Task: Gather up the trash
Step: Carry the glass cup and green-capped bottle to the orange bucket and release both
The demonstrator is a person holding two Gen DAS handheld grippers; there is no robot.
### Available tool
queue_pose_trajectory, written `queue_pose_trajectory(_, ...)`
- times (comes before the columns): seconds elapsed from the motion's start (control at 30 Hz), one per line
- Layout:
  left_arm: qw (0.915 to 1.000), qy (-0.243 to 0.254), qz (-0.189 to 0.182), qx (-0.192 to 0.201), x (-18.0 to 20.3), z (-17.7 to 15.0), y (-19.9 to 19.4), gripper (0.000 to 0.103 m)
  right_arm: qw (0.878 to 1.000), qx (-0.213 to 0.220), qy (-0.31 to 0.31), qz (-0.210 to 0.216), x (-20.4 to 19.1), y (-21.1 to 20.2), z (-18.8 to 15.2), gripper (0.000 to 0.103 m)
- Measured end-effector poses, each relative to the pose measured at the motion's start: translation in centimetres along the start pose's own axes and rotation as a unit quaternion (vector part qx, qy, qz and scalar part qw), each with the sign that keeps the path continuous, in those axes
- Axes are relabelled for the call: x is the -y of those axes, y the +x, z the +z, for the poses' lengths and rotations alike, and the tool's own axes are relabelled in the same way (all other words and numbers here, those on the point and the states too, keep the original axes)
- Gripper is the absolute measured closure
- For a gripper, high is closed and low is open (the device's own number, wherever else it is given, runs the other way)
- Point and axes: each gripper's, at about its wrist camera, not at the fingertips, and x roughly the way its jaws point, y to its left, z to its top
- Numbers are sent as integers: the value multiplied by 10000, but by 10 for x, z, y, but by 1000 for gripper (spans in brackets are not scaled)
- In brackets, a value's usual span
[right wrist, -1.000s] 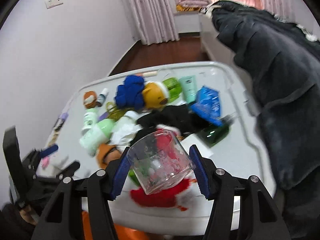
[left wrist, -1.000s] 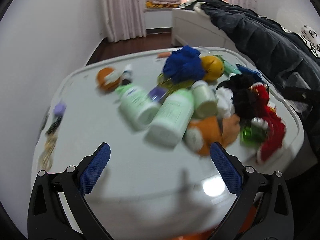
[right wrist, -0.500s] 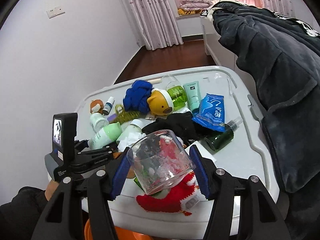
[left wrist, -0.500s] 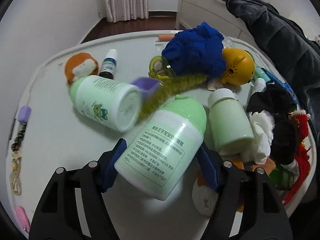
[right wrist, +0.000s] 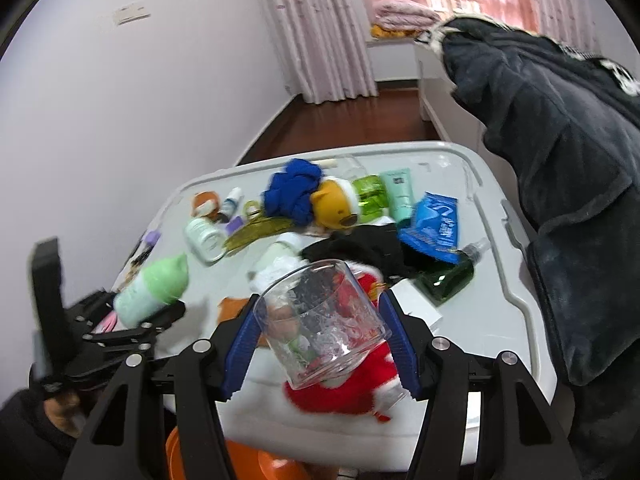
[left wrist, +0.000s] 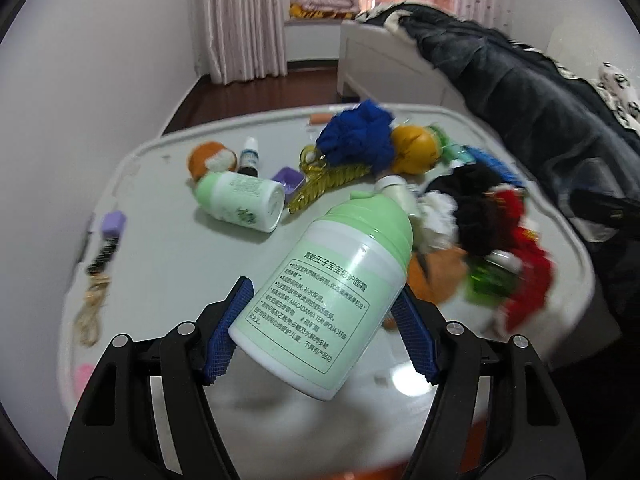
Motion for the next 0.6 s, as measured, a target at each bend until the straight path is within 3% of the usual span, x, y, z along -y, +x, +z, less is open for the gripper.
queue_pose_trajectory(0.17,9994,309,-170,-13,6,-38,-54,35,9977,-271,-134,604,-37,-33,-37,45)
queue_pose_trajectory(0.43,9947,565,-469,-714,14,-116,-77,35,9891,-994,-783,748,-84,-52,-95,44)
queue_pose_trajectory(0.47,9933,634,-483,-842,16,-122,-75,34,9869,-1126,-867,762,-89,-48,-102,41)
queue_pose_trajectory(0.5,9921,700,-448,-940,18,-127,-72,33,9849,-1241,-911,786,-92,-44,-108,24)
queue_pose_trajectory(0.53,9910,803,-387,-1000,20,-132,-70,27,9834,-1352,-941,756,-93,-39,-114,17)
queue_pose_trajectory(0.6,9906,871,-344,-998,20,-136,-71,21,9823,-1431,-986,693,-93,-32,-123,15)
